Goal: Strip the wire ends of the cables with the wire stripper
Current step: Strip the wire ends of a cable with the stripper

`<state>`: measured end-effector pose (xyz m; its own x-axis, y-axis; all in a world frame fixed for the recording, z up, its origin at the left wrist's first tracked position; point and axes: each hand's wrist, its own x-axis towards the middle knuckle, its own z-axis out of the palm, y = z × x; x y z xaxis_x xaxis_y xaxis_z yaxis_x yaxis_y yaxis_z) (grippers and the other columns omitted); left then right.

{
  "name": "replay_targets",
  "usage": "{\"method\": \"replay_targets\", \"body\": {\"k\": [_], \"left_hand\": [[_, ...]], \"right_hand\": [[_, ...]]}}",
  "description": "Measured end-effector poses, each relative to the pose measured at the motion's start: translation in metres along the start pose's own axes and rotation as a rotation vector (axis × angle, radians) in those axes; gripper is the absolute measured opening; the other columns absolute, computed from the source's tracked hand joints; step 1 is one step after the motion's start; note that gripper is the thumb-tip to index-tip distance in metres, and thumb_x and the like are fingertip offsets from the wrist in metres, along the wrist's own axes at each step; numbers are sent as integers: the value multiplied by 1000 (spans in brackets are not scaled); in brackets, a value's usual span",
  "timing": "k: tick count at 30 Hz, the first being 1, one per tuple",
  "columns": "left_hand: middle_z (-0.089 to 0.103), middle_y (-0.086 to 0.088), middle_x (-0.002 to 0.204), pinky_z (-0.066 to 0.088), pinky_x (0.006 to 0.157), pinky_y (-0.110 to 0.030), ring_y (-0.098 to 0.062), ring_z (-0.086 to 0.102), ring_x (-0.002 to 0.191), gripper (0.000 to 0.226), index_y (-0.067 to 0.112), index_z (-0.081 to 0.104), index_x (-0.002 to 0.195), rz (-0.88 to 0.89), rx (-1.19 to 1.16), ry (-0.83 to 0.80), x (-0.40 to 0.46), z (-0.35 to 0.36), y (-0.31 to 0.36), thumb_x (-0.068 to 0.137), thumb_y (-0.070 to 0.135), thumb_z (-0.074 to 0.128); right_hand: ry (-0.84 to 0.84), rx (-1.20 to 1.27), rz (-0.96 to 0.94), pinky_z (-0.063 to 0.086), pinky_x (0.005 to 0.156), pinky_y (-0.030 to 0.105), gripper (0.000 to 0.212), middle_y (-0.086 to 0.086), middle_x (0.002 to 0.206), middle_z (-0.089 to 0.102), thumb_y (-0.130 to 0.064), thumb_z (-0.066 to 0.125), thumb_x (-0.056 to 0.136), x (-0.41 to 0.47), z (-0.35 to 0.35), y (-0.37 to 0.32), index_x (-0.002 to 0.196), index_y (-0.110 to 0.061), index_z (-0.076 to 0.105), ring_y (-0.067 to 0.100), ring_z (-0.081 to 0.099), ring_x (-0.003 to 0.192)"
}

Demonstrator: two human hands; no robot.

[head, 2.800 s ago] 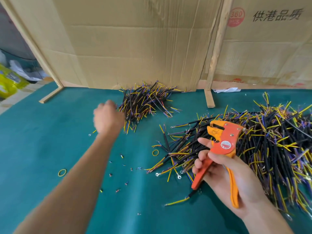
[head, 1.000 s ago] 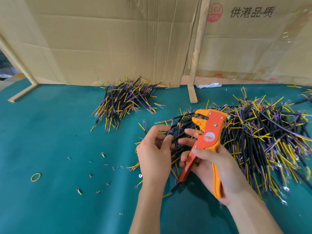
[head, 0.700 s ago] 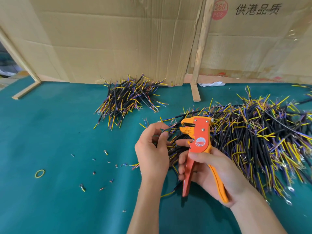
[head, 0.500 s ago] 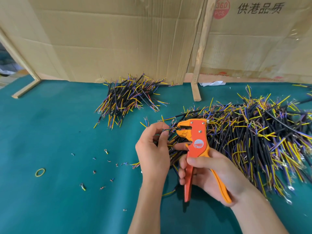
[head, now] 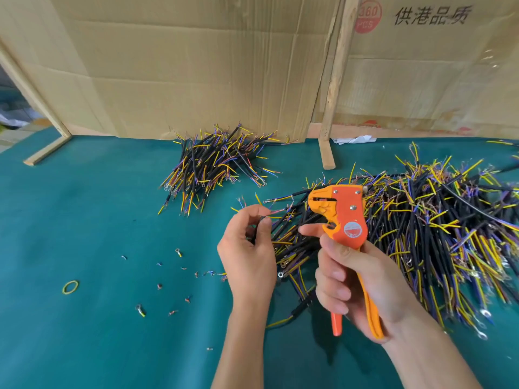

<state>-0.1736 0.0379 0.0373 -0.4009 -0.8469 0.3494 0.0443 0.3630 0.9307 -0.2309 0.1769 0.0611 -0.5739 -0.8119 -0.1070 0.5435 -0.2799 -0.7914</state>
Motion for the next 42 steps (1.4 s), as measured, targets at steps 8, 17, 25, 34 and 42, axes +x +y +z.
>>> {"method": "replay_targets", "body": {"k": [8, 17, 25, 34, 42], "left_hand": [[63, 17, 68, 42, 60, -16, -4, 54, 60, 20, 25, 67, 82, 9, -86, -17, -2, 2, 5, 89, 7, 71], [69, 16, 74, 46, 64, -16, 0, 60, 64, 16, 20, 72, 88, 11, -95, -77, -1, 3, -1, 92, 5, 68], [70, 10, 77, 45, 67, -14, -1, 60, 67, 14, 15, 74, 88, 41, -67, -132, -2, 4, -3, 91, 3, 67], [76, 3, 100, 54, 90, -27, -7, 71, 92, 42, 19, 72, 113, 43, -51, -431, 8, 23, 29, 90, -8, 50], [69, -12, 108, 51, 85, -40, -35, 62, 103, 28, 17, 67, 108, 31, 669, -77, 131, -3, 9, 86, 13, 51]], "right_hand": [[59, 19, 20, 56, 64, 47, 64, 28, 89, 64, -20, 88, 68, 4, -14, -2, 122, 5, 65, 37, 64, 70], [-106, -50, 147, 55, 69, 50, 62, 31, 95, 64, -17, 88, 72, 0, -15, -2, 125, 4, 65, 40, 64, 75], [-102, -21, 163, 41, 46, 31, 44, 9, 65, 45, -17, 86, 76, -1, -9, 0, 113, 1, 69, 21, 44, 47], [55, 244, -114, 49, 50, 30, 44, 6, 68, 52, -20, 82, 71, 10, -19, 2, 111, -3, 72, 18, 51, 54], [10, 264, -116, 57, 68, 38, 56, 11, 83, 62, -17, 90, 65, 19, -38, 5, 116, -4, 72, 26, 63, 71]]}}
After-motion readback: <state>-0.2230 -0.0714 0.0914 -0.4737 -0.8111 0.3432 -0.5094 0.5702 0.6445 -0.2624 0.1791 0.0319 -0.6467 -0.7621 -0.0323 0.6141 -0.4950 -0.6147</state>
